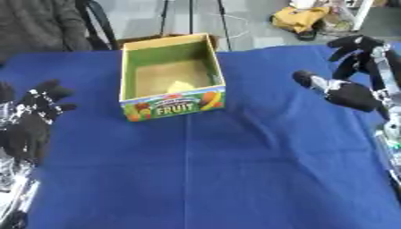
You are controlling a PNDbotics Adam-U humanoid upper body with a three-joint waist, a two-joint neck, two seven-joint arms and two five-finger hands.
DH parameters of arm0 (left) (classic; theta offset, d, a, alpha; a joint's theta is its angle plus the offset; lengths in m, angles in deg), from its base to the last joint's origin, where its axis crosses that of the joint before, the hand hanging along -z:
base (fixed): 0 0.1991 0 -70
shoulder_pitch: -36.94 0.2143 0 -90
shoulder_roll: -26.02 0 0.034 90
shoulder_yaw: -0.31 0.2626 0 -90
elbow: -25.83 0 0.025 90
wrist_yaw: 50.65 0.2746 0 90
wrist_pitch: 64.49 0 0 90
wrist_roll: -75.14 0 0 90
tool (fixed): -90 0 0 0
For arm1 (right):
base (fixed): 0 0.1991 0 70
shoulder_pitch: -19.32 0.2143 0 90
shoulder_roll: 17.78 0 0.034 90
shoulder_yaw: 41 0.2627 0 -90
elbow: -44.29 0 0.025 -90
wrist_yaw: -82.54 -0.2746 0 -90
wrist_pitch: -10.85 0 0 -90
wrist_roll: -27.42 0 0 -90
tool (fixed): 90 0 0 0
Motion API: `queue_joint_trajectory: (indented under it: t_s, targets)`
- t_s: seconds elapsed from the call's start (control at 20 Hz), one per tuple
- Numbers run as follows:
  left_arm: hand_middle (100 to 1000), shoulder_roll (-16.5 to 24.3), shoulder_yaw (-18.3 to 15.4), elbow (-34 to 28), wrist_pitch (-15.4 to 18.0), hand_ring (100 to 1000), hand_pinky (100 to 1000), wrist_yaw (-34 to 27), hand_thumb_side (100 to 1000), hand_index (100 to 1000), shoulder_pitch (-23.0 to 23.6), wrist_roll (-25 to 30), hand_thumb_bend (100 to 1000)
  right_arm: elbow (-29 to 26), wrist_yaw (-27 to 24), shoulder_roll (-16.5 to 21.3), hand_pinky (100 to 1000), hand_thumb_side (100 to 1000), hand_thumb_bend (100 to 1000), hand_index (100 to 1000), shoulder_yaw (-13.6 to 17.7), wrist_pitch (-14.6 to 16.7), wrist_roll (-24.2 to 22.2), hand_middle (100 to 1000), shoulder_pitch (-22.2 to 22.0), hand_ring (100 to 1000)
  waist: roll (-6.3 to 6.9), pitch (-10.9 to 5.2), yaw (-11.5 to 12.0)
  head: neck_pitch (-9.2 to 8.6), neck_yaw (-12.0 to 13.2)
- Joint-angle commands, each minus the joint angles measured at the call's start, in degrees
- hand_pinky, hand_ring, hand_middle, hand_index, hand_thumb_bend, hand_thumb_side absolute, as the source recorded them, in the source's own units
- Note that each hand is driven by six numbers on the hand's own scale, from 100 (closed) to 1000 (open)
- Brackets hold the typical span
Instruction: Pick up objects on the table and place them in the box.
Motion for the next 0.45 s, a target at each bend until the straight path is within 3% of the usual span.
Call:
queue_joint_trajectory:
  t_s: [0.05,0.45]
  targets:
    - [617,1.1,-0.4,-0.5,0.1,798,711,0.5,1000,787,-0.2,-0.1,822,-1.9,-2.0,0.0,393,494,787,714,1.2,0.2,1.0,512,-0.7,410,-0.11,-0.73,-0.2,0.59,0.4]
    - [617,0.7,-0.4,-0.3,0.2,798,711,0.6,1000,787,0.5,-0.1,824,-3.3,-3.7,-2.1,390,485,767,711,2.4,0.6,2.4,508,-3.8,406,-0.14,-0.75,-0.3,1.81,1.0]
